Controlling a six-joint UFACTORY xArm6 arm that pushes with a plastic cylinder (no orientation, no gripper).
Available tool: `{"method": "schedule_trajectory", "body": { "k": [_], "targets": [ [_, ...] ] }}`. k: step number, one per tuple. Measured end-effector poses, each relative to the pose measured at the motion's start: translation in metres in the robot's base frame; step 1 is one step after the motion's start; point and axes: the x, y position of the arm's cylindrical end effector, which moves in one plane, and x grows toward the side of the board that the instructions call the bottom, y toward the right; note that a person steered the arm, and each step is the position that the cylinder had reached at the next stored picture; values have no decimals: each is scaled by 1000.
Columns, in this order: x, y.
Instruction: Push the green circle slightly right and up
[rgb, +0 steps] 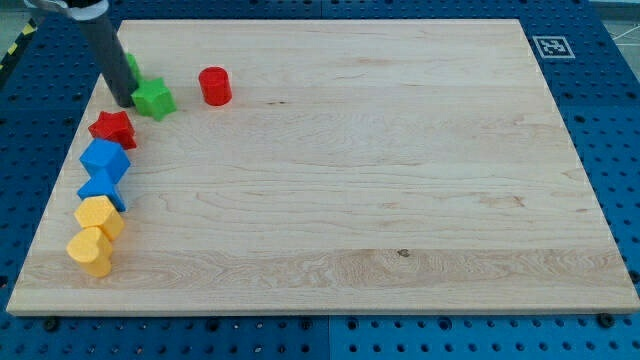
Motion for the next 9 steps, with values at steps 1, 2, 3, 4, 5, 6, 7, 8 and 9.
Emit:
{"method": "schedule_trajectory", "body": {
  "k": [1, 2, 3, 4, 5, 6, 7, 8, 9],
  "targets": [
    [6, -11],
    [6, -43],
    [-8, -68],
    [-47, -56],
    [-52, -20],
    [-41, -20],
    [-28, 10],
    [-20, 13],
    [-21, -4]
  ]
}}
